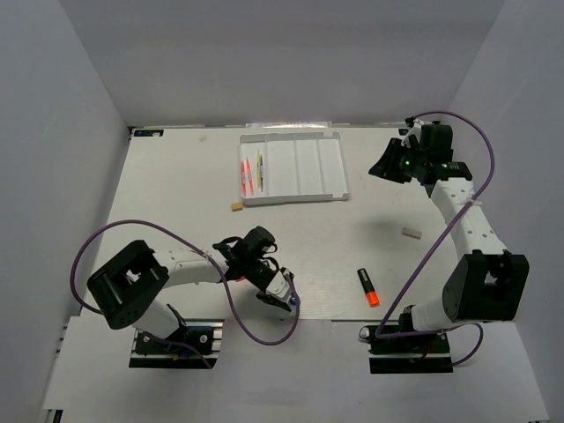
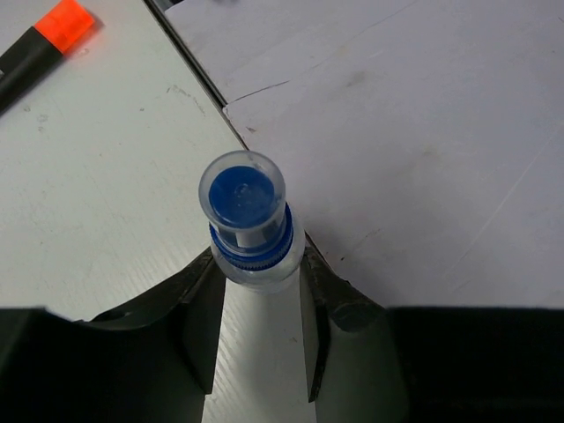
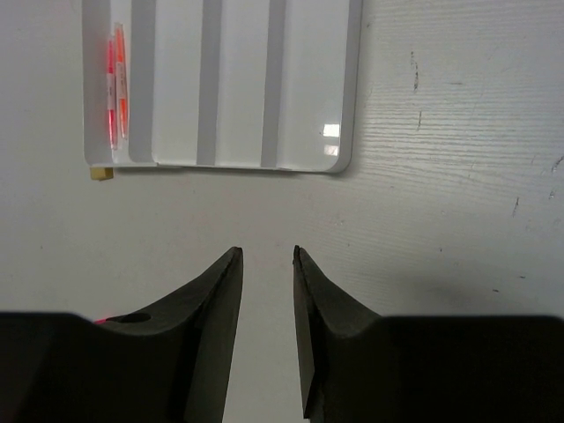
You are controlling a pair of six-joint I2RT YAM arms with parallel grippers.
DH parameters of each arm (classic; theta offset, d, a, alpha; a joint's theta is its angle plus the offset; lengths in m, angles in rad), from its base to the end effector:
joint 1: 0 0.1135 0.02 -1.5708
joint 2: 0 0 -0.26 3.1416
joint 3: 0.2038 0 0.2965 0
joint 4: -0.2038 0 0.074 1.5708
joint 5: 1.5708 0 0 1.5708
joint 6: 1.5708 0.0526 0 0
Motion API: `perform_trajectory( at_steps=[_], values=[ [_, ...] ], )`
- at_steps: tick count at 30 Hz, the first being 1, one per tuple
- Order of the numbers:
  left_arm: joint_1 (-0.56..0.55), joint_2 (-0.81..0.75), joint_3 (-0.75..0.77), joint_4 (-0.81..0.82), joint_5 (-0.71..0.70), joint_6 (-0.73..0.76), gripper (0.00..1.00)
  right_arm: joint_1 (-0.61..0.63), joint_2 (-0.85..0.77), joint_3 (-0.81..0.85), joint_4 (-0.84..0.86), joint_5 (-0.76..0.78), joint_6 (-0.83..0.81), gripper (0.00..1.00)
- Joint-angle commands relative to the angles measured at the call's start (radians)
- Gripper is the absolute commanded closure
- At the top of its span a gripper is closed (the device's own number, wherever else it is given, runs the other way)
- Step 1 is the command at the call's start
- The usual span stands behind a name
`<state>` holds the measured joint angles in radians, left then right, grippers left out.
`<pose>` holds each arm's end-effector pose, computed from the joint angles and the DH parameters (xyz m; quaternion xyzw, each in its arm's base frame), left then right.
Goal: Sort the stationery into containers
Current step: Pick up the stationery from the corner of the board.
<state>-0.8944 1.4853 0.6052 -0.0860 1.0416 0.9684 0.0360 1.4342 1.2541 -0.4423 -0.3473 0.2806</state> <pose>0.1437 -0.2516 0.1042 0.7529 0.3752 -0.4651 0.2757 0.3804 0.0316 0.3061 0.0286 0.8794 0.2227 0.4199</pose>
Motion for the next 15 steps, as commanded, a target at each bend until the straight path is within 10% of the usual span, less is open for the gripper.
perform_trajectory(
  at_steps=[1,9,15],
  values=[
    [-0.006,-0.023,0.037,-0.026,0.018,0.0,0.65,-0.007,-0.037,-0.007,0.027,-0.012,-0.011,0.65],
    [0.044,-0.013,0.425,-0.315,-0.182,-0.615,1.0,-0.008,-0.066,-0.03,0.016,-0.001,-0.024,0.65],
    [0.144,0.056,0.663,-0.452,-0.32,-1.049,1.0,-0.012,-0.072,-0.05,0.016,-0.01,-0.031,0.65]
  ],
)
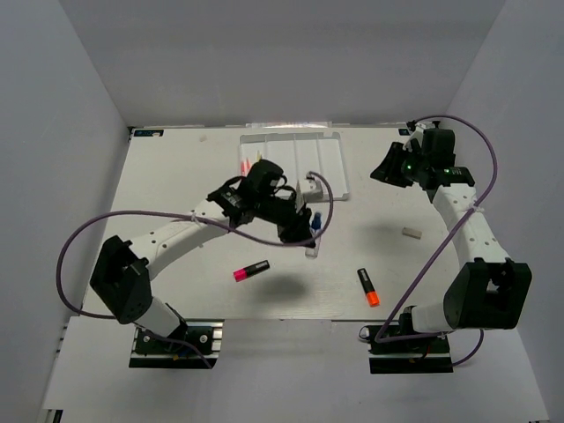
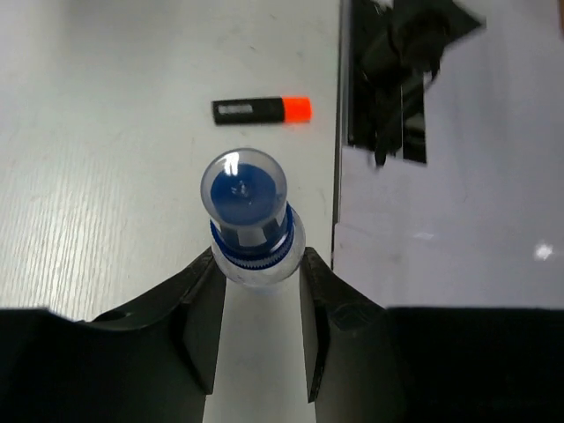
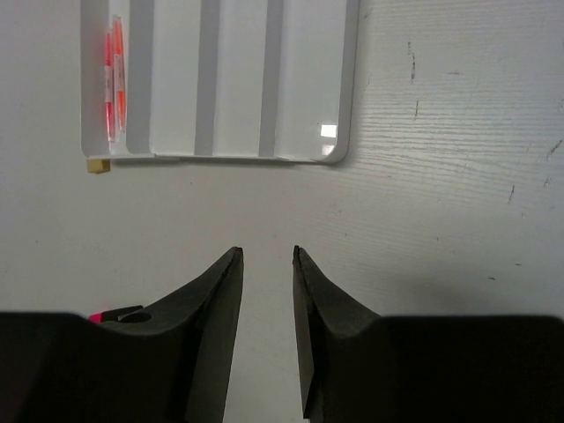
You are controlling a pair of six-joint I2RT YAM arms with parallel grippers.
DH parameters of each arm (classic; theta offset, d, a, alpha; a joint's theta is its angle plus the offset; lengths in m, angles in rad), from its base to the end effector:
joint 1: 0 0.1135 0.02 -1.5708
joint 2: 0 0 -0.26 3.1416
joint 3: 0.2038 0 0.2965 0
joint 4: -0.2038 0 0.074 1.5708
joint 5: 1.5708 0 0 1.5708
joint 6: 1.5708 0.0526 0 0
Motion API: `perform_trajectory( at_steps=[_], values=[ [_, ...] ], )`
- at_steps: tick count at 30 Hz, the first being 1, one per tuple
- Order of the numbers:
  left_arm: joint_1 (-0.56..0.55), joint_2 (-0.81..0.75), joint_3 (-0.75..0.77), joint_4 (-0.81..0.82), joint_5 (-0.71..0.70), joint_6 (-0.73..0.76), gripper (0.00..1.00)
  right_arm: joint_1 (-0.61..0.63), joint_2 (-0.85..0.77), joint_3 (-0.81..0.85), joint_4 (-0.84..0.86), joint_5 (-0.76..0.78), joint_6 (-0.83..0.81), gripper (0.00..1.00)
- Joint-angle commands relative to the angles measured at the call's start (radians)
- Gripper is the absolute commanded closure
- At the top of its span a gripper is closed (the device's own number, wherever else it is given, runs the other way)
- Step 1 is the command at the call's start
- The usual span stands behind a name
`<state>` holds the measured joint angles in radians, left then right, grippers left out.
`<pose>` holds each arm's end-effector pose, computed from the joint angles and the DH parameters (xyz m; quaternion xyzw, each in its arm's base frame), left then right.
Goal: Sort the stationery into containers
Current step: Pick up the stationery from the corner of the board, then place the stationery in the storage box.
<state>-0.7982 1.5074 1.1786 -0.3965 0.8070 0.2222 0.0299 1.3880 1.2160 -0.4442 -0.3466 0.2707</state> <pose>0.2383 -0.2989 0.2628 0.5502 0.6532 -0.4505 0.2601 0.3692 0.0289 0.3072 0.0265 0.8781 0.2192 0.4245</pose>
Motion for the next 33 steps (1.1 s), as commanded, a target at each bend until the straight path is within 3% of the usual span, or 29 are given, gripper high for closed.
perform_trajectory(
  at_steps=[1,6,7,10,16,23,33],
  values=[
    [0.071,0.057,0.123,-0.162,-0.088,-0.335,1.0,-0.005,-0.027,-0.013,0.018,-0.011,-0.021,0.65],
    [0.235,0.345,0.396,-0.349,-0.111,-0.487,1.0,-0.007,-0.009,-0.001,0.01,-0.012,-0.03,0.66],
    [0.255,0.397,0.52,-0.405,-0.097,-0.497,1.0,-0.008,-0.004,-0.003,0.012,-0.011,-0.03,0.66],
    [0.319,0.531,0.713,-0.441,-0.141,-0.524,1.0,-0.008,0.0,-0.003,0.018,-0.012,-0.031,0.66],
    [0.424,0.706,0.95,-0.446,-0.183,-0.534,1.0,-0.007,0.008,-0.013,0.016,-0.005,-0.051,0.66],
    [0.478,0.843,1.064,-0.444,-0.161,-0.471,1.0,-0.007,0.019,-0.023,0.018,-0.009,-0.054,0.66],
    [0.478,0.87,1.067,-0.413,-0.226,-0.451,0.88,-0.008,0.031,-0.042,0.016,-0.022,-0.074,0.66]
  ],
)
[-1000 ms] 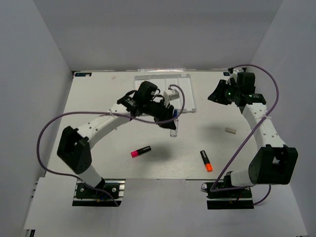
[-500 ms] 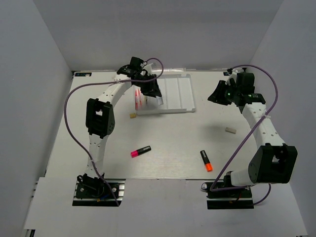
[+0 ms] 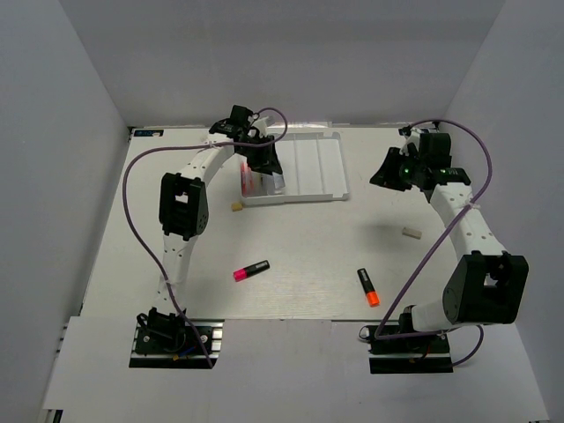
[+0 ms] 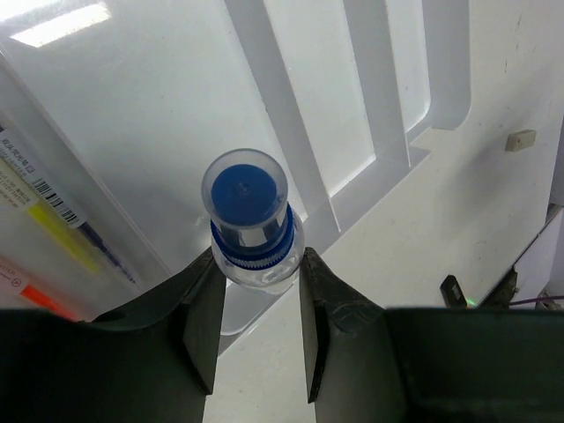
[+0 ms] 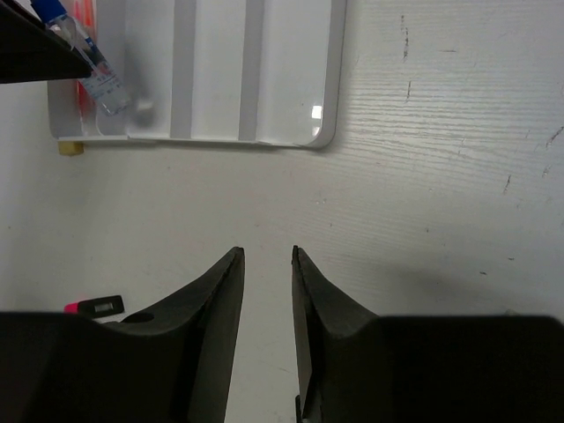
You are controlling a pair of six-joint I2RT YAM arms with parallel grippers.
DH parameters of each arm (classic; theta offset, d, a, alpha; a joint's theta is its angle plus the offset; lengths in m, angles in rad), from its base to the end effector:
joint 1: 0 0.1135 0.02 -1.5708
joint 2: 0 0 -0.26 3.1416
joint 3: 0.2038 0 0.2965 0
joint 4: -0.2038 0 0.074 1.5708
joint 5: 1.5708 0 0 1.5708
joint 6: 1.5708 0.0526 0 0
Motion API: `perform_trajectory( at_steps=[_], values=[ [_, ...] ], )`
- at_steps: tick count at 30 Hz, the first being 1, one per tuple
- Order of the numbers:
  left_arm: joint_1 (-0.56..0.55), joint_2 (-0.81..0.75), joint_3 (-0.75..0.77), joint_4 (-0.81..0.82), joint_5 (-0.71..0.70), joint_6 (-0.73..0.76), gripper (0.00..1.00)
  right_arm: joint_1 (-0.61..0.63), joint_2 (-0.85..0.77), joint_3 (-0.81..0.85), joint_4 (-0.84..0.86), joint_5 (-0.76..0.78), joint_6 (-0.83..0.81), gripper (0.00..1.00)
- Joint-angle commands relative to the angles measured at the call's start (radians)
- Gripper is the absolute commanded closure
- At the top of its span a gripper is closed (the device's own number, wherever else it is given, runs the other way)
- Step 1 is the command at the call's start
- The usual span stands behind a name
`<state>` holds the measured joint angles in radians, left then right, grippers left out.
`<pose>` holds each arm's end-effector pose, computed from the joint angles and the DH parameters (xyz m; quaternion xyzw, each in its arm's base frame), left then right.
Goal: Sort the stationery into containers
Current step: Place the stationery in the storage box, then pick up the pen from the center of the board.
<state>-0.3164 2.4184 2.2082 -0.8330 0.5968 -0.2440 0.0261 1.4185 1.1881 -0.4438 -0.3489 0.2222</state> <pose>0.5331 -0.2056 0.1821 0.1100 0.9194 -0.3417 0.1610 0.3728 0.0277 0.2856 0.0120 0.8906 0.2081 0.4042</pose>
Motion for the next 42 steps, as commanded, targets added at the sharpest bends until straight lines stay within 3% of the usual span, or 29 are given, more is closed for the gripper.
perform_trajectory(
  at_steps=[1,7,9,12,16,20,24,28,30,34,42],
  values=[
    [-0.004,-0.039,0.038,0.026,-0.017,0.017,0.86,-0.003,-0.001,-0.025,0.013,-0.019,-0.027,0.66],
    [-0.004,-0.022,0.045,0.032,-0.029,0.02,0.6,0.0,-0.003,-0.041,-0.007,-0.015,-0.05,0.51],
    [-0.004,-0.024,0.047,0.035,-0.032,0.02,0.53,0.0,-0.001,-0.042,-0.012,-0.013,-0.057,0.5],
    [-0.004,-0.036,0.048,0.051,-0.042,0.018,0.51,0.0,-0.007,-0.047,-0.021,-0.012,-0.072,0.5],
    [-0.004,-0.054,0.05,0.074,-0.054,0.026,0.3,0.003,-0.021,-0.067,-0.041,-0.001,-0.09,0.48],
    [-0.013,-0.064,0.07,0.075,-0.064,0.041,0.27,0.009,-0.058,-0.114,-0.061,0.008,-0.109,0.48],
    [-0.013,-0.155,0.021,0.1,-0.058,0.051,0.3,0.04,-0.092,-0.146,-0.113,0.014,-0.264,0.59],
    [-0.013,-0.346,-0.151,0.208,-0.012,0.092,0.31,0.087,-0.11,-0.159,-0.196,0.042,-0.423,0.72],
    [-0.013,-0.439,-0.301,0.256,-0.055,0.104,0.32,0.103,-0.101,-0.144,-0.264,0.071,-0.457,0.75],
    [-0.023,-0.677,-0.516,0.276,-0.169,0.129,0.3,0.188,-0.127,-0.188,-0.321,0.134,-0.506,0.66],
    [-0.013,-0.913,-0.814,0.261,-0.27,0.117,0.24,0.319,-0.118,-0.257,-0.358,0.209,-0.462,0.53]
  ],
)
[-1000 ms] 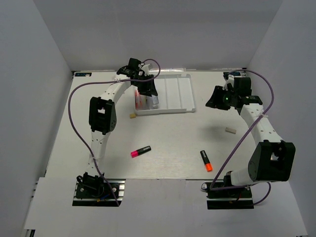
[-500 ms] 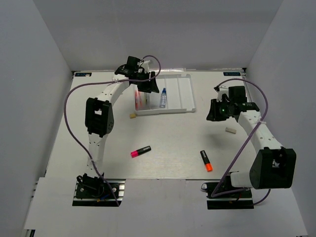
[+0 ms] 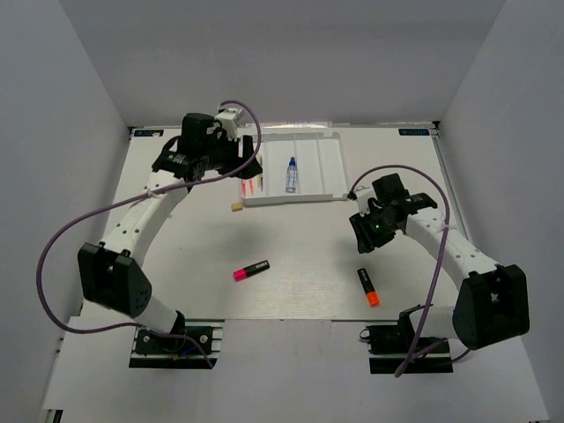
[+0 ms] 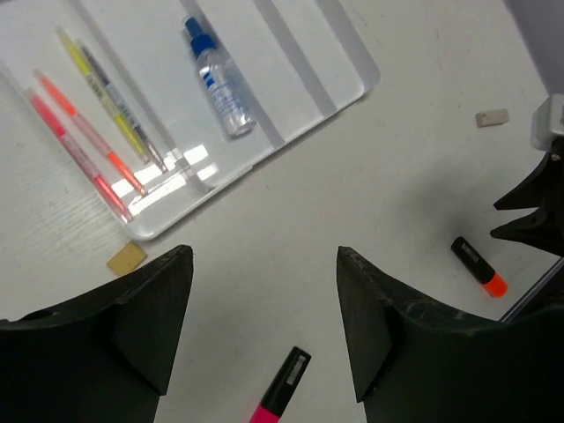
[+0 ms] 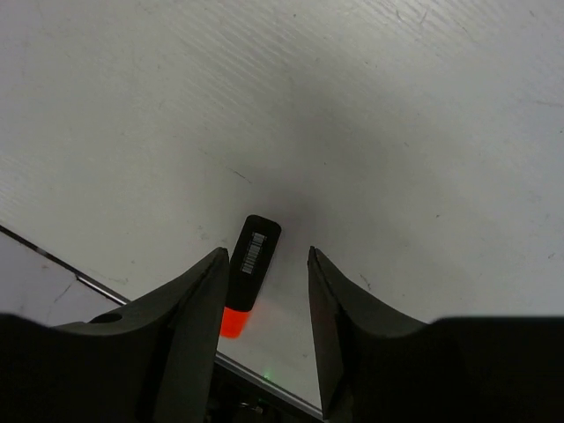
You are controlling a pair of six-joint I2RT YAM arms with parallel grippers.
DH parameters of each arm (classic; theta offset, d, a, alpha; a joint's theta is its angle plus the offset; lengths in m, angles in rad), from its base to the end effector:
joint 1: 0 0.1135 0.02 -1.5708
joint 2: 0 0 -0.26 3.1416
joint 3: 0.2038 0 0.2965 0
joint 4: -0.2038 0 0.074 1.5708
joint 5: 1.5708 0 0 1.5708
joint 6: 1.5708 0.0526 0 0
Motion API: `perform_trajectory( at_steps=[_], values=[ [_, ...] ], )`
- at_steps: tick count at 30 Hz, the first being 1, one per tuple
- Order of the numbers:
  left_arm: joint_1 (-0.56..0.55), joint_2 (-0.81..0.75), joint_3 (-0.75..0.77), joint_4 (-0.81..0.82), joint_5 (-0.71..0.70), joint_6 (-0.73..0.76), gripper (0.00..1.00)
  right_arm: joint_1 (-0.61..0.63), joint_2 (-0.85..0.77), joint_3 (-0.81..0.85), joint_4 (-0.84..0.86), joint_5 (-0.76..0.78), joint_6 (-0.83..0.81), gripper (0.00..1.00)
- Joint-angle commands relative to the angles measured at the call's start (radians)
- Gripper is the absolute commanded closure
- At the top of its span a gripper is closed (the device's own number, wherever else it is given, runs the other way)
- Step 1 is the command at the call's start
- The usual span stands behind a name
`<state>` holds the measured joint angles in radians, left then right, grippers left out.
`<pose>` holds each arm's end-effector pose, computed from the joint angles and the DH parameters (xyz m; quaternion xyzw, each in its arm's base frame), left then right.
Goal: Sort the stationery into containers
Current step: Pick up the pen from the center of the board.
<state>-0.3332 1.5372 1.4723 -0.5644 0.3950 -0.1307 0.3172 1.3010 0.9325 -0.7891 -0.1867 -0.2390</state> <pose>0.3751 -0.1513 0.3423 0.1769 0.8604 -0.2724 0.3926 0.2760 0.1009 0.2004 -0.2859 0.9318 0.0991 0.2005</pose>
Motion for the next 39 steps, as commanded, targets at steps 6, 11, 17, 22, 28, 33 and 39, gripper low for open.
perform_trajectory(
  at_steps=[6,11,17,22,28,33,39],
  values=[
    [0.003,-0.238,-0.297,0.213,-0.062,-0.03,0.23,0.085,0.081,-0.001,-0.027,0.113,-0.022,0.45],
    [-0.006,-0.302,-0.366,0.299,-0.065,-0.018,0.19,0.12,0.127,-0.004,-0.117,0.17,-0.082,0.4],
    [-0.006,-0.253,-0.348,0.256,-0.071,-0.02,0.19,0.126,0.101,-0.059,-0.134,0.15,-0.065,0.35],
    [0.003,-0.246,-0.354,0.279,-0.093,-0.018,0.19,0.132,0.106,-0.081,-0.154,0.133,-0.049,0.3],
    [0.003,-0.233,-0.359,0.296,-0.104,-0.032,0.19,0.155,0.139,-0.086,-0.151,0.142,-0.042,0.3],
    [0.003,-0.221,-0.368,0.305,-0.11,-0.035,0.19,0.169,0.224,-0.051,-0.163,0.141,-0.037,0.31],
    [0.003,-0.218,-0.371,0.31,-0.127,-0.021,0.19,0.187,0.285,-0.04,-0.131,0.162,-0.02,0.36]
  ],
)
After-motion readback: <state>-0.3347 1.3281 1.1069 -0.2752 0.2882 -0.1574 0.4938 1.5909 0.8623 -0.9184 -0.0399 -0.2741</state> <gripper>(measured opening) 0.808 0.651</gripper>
